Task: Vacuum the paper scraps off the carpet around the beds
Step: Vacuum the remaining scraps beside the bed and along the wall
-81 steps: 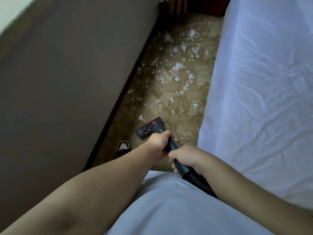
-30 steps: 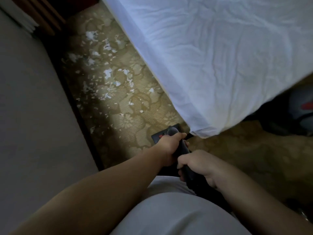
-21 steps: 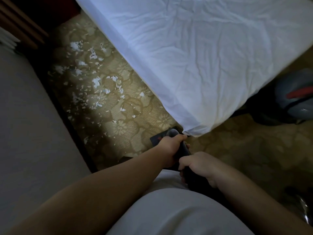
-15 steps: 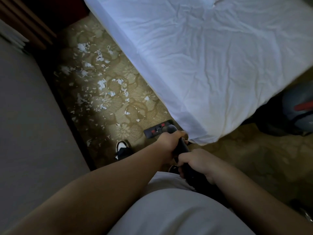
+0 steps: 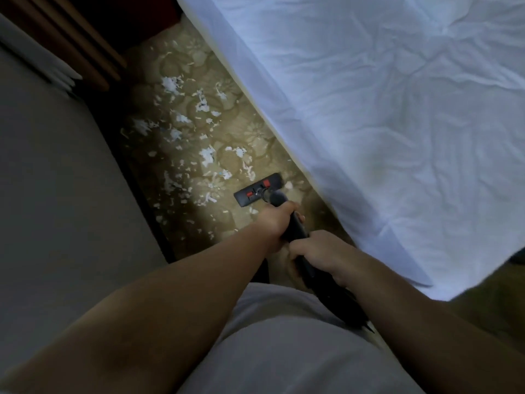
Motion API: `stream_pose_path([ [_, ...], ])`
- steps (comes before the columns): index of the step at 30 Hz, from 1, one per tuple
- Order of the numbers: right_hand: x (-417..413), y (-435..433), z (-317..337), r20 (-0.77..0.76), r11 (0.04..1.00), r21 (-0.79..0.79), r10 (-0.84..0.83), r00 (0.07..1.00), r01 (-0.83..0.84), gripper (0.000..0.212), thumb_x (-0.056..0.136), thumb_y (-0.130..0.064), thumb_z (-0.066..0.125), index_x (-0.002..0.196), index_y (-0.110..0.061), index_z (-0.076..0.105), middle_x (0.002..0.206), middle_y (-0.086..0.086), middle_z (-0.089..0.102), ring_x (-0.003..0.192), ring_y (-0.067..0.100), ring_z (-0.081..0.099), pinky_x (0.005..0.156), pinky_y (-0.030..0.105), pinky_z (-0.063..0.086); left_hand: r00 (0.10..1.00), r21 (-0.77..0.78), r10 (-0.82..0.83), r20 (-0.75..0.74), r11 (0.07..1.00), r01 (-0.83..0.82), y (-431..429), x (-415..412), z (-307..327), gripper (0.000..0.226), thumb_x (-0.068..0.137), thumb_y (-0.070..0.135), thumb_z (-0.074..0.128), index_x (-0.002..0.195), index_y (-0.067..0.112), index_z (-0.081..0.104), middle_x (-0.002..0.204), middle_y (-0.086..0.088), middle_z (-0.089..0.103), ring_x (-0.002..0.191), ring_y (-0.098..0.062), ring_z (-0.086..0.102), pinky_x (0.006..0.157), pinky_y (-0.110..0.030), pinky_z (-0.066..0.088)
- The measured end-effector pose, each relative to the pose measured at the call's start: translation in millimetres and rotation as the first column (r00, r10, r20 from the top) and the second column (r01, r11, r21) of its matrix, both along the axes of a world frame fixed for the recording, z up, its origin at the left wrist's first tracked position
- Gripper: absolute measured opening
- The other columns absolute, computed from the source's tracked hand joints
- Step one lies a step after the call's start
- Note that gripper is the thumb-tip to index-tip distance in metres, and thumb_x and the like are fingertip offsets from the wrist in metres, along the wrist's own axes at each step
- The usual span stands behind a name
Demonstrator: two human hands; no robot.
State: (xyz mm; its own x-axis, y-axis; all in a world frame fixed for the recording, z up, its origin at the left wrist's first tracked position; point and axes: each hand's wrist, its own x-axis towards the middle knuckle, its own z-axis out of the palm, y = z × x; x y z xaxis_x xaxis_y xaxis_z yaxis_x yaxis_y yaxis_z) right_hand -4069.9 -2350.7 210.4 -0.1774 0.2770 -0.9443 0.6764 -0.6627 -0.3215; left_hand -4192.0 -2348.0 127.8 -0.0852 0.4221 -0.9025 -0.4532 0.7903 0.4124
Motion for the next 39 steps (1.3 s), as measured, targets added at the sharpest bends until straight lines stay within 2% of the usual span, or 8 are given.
stream_pose_path([
  [5, -101, 40, -10, -0.057, 0.999, -0.009, -0.045, 0.997, 0.045, 0.017, 0.083, -0.012, 0.069, 0.085, 0.003, 0.076, 0.068, 0.013, 0.072, 0.049, 0.020, 0.067, 0.049, 0.024, 0.049, 0.998, -0.009, 0.014, -0.054, 1.000, -0.015, 42, -105, -4, 0.020, 0.095, 0.019, 0.068, 0.089, 0.002, 0.059, 0.062, -0.008, 0.064, 0.063, -0.026, 0.063, 0.068, -0.041, 0.054],
  [10, -176, 66, -20, -0.070, 0.998, 0.029, 0.053, 0.996, -0.051, 0.042, 0.065, -0.028, 0.071, 0.095, 0.000, 0.076, 0.086, 0.019, 0.079, 0.080, 0.036, 0.077, 0.076, 0.043, 0.063, 0.997, -0.064, 0.026, -0.073, 0.998, -0.031, 68, -183, 0, 0.024, 0.094, 0.026, 0.070, 0.091, 0.004, 0.062, 0.067, -0.006, 0.065, 0.060, -0.023, 0.063, 0.059, -0.034, 0.054],
  [15, -224, 87, -15, -0.105, 0.993, 0.040, 0.118, 0.987, -0.114, 0.020, 0.079, -0.017, 0.069, 0.085, 0.001, 0.074, 0.075, 0.016, 0.075, 0.054, 0.021, 0.067, 0.050, 0.024, 0.052, 0.994, -0.061, 0.049, -0.094, 0.997, -0.055, 82, -236, 4, 0.025, 0.095, 0.028, 0.069, 0.088, 0.006, 0.061, 0.067, -0.005, 0.065, 0.060, -0.023, 0.062, 0.061, -0.034, 0.053],
  [17, -237, 92, -15, -0.110, 0.992, 0.030, 0.129, 0.986, -0.126, 0.018, 0.083, -0.015, 0.068, 0.091, 0.000, 0.075, 0.075, 0.012, 0.074, 0.059, 0.023, 0.068, 0.054, 0.028, 0.053, 0.993, -0.060, 0.060, -0.101, 0.996, -0.066, 84, -249, 5, 0.025, 0.097, 0.029, 0.066, 0.087, 0.007, 0.061, 0.064, -0.004, 0.063, 0.060, -0.022, 0.060, 0.061, -0.034, 0.052],
  [20, -251, 94, -17, -0.117, 0.986, 0.045, 0.164, 0.980, -0.159, 0.024, 0.084, -0.014, 0.067, 0.100, 0.003, 0.074, 0.087, 0.016, 0.077, 0.072, 0.026, 0.070, 0.064, 0.032, 0.055, 0.989, -0.061, 0.124, -0.085, 0.990, -0.129, 82, -261, 5, 0.020, 0.099, 0.028, 0.064, 0.095, 0.008, 0.063, 0.062, -0.003, 0.062, 0.060, -0.022, 0.059, 0.061, -0.034, 0.051],
  [27, -250, 77, -9, -0.109, 0.971, 0.052, 0.238, 0.965, -0.233, 0.009, 0.090, -0.007, 0.063, 0.084, -0.001, 0.066, 0.066, 0.006, 0.063, 0.030, 0.003, 0.055, 0.032, 0.011, 0.034, 0.974, -0.082, 0.219, -0.064, 0.971, -0.224, 48, -260, 7, 0.017, 0.098, 0.024, 0.064, 0.098, 0.007, 0.064, 0.067, -0.004, 0.061, 0.059, -0.021, 0.058, 0.060, -0.032, 0.051],
  [34, -235, 39, -17, -0.118, 0.941, 0.013, 0.338, 0.934, -0.339, 0.019, 0.075, -0.013, 0.067, 0.089, 0.000, 0.073, 0.078, 0.015, 0.078, 0.080, 0.031, 0.079, 0.075, 0.043, 0.063, 0.937, -0.103, 0.331, -0.109, 0.934, -0.342, -6, -234, 4, 0.021, 0.095, 0.025, 0.067, 0.103, 0.006, 0.065, 0.068, -0.005, 0.063, 0.057, -0.021, 0.060, 0.056, -0.032, 0.051],
  [39, -197, 15, -17, -0.150, 0.931, -0.021, 0.357, 0.922, -0.364, 0.010, 0.082, -0.008, 0.066, 0.088, 0.000, 0.069, 0.071, 0.013, 0.072, 0.061, 0.025, 0.073, 0.057, 0.031, 0.057, 0.917, -0.103, 0.378, -0.127, 0.915, -0.391, -42, -192, 12, 0.020, 0.096, 0.027, 0.065, 0.093, 0.007, 0.063, 0.068, -0.007, 0.062, 0.058, -0.022, 0.060, 0.054, -0.031, 0.051],
])
